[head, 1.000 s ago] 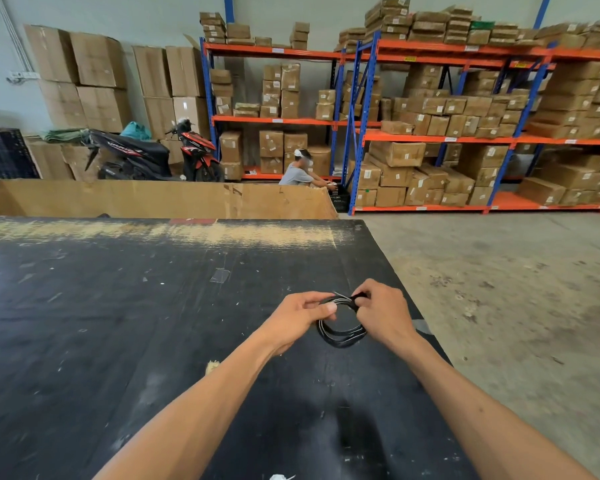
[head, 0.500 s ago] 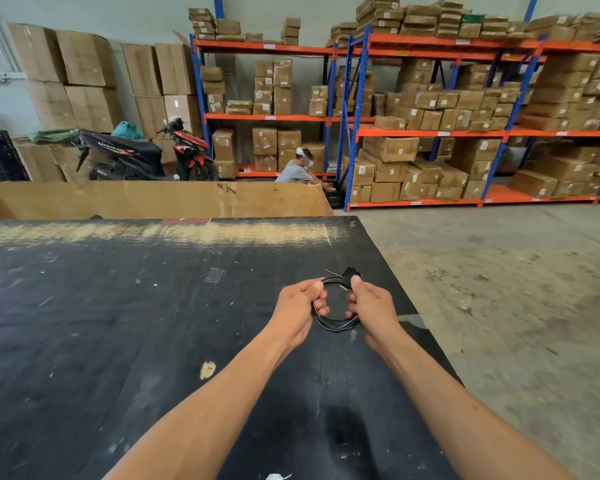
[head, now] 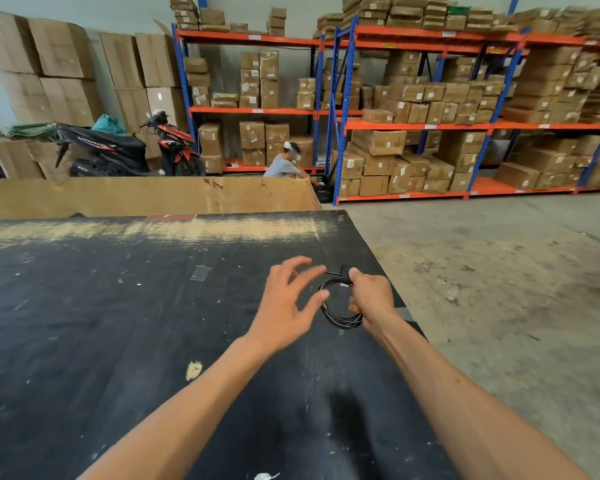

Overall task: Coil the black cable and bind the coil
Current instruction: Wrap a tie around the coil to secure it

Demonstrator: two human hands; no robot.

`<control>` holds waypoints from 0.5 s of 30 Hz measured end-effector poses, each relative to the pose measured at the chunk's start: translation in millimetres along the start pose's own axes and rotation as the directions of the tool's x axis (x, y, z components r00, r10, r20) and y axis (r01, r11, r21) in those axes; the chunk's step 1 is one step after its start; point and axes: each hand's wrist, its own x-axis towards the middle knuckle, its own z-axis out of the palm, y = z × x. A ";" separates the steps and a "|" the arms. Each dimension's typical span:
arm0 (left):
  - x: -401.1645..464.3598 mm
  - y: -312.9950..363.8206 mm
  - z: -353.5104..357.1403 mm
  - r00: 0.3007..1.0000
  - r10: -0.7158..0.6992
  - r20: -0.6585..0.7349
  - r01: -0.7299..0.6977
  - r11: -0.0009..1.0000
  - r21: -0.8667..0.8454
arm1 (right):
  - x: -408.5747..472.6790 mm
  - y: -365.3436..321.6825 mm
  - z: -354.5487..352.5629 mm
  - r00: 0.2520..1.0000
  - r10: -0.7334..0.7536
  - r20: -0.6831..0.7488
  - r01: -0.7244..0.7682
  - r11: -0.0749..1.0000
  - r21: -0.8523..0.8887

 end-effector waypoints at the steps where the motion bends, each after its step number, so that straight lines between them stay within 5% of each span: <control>1: -1.0 -1.1 -4.9 0.974 0.218 0.059 -0.223 0.968 0.114 | 1.9 2.0 -0.7 0.999 0.034 0.001 -0.034 0.999 0.006; 3: -5.4 0.0 -8.1 0.873 0.375 0.311 -0.442 0.879 0.181 | 5.0 7.0 0.7 0.996 0.090 0.008 -0.090 0.996 0.014; 6: -15.8 4.2 -3.0 0.826 0.223 0.518 -0.345 0.926 0.152 | 9.2 13.9 4.3 0.990 0.139 0.019 -0.139 0.990 -0.006; 12: -10.7 4.1 10.1 0.793 0.164 0.586 -0.300 0.943 0.142 | 9.0 16.5 -3.2 0.953 0.233 0.193 -0.267 0.948 0.172; 15: -11.6 -1.8 13.6 0.850 0.074 0.522 -0.170 0.975 0.140 | 12.7 15.0 -16.5 0.956 0.201 0.216 -0.189 0.979 -0.076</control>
